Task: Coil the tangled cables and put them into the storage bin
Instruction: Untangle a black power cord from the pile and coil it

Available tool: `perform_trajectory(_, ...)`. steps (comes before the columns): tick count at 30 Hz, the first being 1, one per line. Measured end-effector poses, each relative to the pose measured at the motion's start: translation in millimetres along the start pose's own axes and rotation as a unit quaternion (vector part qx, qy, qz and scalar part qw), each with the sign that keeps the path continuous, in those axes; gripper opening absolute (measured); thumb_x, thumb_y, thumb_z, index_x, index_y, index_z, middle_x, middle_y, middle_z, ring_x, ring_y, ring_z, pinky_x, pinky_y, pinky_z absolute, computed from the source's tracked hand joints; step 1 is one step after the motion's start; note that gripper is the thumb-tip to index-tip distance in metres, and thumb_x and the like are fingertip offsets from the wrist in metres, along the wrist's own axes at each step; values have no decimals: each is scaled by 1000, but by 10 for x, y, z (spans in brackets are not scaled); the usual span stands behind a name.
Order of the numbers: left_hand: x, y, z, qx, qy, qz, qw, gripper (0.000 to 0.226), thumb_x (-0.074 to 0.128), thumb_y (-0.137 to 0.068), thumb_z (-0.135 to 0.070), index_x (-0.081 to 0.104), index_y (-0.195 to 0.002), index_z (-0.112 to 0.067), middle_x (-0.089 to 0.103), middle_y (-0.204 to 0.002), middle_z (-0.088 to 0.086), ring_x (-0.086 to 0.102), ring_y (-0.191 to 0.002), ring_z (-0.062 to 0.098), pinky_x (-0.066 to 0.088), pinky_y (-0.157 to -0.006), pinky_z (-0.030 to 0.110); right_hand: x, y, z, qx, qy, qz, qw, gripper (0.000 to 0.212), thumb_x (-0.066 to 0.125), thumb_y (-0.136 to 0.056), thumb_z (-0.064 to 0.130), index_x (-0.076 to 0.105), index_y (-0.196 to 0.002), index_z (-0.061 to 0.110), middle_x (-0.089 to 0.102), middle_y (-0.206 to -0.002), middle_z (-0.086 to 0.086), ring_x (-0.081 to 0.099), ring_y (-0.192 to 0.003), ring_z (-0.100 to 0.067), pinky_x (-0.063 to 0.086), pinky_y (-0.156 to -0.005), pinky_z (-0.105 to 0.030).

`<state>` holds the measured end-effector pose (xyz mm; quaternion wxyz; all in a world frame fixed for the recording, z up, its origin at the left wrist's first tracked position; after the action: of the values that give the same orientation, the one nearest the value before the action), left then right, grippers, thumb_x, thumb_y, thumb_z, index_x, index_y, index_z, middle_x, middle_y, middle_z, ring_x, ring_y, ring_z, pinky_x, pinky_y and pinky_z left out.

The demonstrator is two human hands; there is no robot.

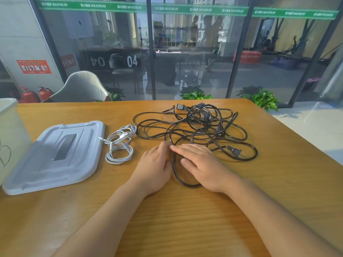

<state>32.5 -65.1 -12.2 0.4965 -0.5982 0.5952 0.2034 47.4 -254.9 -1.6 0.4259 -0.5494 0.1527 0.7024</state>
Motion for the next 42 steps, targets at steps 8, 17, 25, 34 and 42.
perform_trajectory(8,-89,16,26,8,-35,-10,999,31,61,-100,-37,56,-129,-26,61,-121,-10,50,-117,14,41,-104,32,41,-10,-67,25,41,0,999,53,28,-105,63,55,-144,39,39,-161,24,22,-152,0,14,-119,-28)
perform_trajectory(17,-199,154,82,-18,-59,14,998,18,55,-103,-38,52,-116,-26,51,-69,-12,51,-87,17,40,-77,32,-86,19,-195,157,103,-75,979,26,48,-101,60,64,-103,38,63,-138,17,54,-132,-9,31,-118,-37)
perform_trajectory(25,-190,140,37,-94,-107,-4,990,54,49,-103,-50,40,-153,-29,73,-86,-5,69,-80,19,60,-71,37,-138,-19,-264,118,193,-135,965,41,54,-99,3,65,-130,27,61,-140,8,51,-135,-16,32,-120,-35)
perform_trajectory(34,-131,79,5,-99,-137,-42,985,38,53,-100,-52,62,-134,-37,74,-82,-6,69,-77,18,43,-59,28,77,-406,-218,-3,134,-30,991,59,40,-108,7,33,-162,30,23,-171,12,11,-159,-7,3,-130,-31)
perform_trajectory(42,-143,35,103,-12,-80,-45,996,11,64,-101,-30,68,-108,-23,54,-114,-7,46,-115,18,38,-99,30,160,-457,-374,92,79,29,992,49,28,-114,38,25,-162,43,13,-171,22,4,-159,-5,5,-130,-40)
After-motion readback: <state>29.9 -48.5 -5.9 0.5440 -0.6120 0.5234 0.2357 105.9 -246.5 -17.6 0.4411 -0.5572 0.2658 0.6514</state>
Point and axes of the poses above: each hand's wrist, its own y-axis away from the middle knuckle, its own x-axis out of the palm, z = x × y, the point moved 2 cm from there along -y, towards the middle knuckle
